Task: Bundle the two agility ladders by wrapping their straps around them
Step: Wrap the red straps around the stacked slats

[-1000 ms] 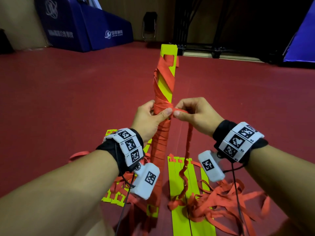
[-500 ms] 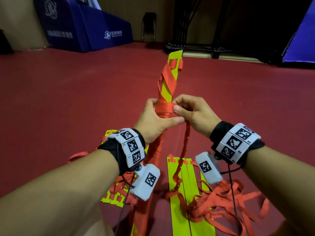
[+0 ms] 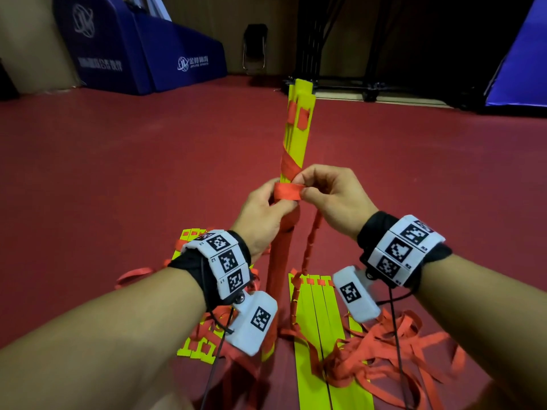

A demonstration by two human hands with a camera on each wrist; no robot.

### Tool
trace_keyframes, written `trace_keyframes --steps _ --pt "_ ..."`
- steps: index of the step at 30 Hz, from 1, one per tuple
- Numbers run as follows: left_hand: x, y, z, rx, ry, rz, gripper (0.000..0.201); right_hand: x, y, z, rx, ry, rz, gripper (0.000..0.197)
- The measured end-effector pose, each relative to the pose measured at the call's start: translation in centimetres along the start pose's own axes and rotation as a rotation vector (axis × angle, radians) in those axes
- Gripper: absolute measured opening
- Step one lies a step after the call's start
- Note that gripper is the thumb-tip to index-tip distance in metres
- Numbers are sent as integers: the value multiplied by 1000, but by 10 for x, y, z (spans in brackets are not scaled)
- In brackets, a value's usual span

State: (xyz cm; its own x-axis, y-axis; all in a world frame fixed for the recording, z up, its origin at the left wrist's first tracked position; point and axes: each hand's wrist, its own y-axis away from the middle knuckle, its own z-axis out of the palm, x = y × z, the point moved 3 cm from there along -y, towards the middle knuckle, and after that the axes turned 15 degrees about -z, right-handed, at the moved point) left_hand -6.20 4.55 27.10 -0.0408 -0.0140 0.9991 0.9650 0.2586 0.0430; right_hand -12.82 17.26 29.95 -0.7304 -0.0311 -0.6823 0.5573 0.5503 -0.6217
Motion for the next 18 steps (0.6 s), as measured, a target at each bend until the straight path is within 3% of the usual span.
trace_keyframes --steps 6,10,12,15,18 --pt "4 6 6 -2 122 -88 9 1 0 -3 -14 83 4 25" --pt "3 5 3 -19 215 -150 34 -1 0 0 2 39 23 16" --pt "2 4 1 -26 223 -170 33 -4 0 1 7 4 29 10" --pt "0 1 1 -20 205 -154 18 -7 1 2 -8 -31 19 3" --pt "-4 -2 -1 24 136 -110 26 -3 0 0 -10 36 10 8"
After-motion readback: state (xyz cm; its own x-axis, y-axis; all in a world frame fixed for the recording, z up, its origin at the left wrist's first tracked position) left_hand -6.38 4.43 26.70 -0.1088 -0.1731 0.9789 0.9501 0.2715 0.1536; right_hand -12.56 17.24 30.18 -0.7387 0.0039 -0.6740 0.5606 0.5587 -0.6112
